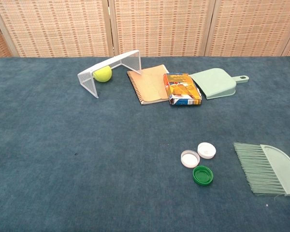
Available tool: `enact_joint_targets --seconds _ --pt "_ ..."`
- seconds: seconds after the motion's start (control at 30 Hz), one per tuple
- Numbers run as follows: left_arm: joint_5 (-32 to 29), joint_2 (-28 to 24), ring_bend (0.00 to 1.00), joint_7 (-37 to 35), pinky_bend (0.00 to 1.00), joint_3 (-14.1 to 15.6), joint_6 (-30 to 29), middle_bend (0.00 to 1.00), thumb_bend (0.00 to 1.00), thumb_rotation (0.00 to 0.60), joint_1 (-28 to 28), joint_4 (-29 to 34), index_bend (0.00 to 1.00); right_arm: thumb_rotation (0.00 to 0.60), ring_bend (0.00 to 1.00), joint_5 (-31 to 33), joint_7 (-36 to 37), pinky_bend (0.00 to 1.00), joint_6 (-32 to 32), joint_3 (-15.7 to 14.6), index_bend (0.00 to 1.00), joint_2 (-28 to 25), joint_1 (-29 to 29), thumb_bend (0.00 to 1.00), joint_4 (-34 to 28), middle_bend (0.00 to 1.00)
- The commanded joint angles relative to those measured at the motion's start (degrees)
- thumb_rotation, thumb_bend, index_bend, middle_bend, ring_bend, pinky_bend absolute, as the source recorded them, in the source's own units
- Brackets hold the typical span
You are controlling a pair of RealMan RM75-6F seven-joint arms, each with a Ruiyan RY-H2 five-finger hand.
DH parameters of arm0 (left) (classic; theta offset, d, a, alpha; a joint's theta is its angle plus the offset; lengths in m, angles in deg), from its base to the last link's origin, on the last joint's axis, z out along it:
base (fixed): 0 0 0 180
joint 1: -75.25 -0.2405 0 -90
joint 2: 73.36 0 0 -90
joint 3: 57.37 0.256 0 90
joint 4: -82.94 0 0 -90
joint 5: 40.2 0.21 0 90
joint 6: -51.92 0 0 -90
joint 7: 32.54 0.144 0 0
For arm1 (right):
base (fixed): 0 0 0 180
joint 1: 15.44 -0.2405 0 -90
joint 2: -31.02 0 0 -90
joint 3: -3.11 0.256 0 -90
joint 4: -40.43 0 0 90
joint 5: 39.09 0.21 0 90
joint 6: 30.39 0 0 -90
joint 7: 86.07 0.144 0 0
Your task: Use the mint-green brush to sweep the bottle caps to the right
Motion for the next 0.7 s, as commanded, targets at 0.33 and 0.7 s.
enact_joint_targets --seconds 0.33,0.7 --pt "0.09 0.02 0.00 -0.01 0.07 0.06 -0.04 0.00 0.45 0.600 -0.01 -0.04 0.00 0.600 0.29 -0.62 0.94 0.00 -1.62 -0.42 0.75 1.05 -0.01 0.39 1.34 0.60" --pt "0.10 -0.03 0.00 -0.14 0.07 0.09 -0.18 0.00 0.45 0.600 -0.10 -0.08 0.00 0.600 0.49 -3.54 0.46 0.00 -3.73 -1.41 0.94 -2.08 -0.66 0.54 0.47 0.83"
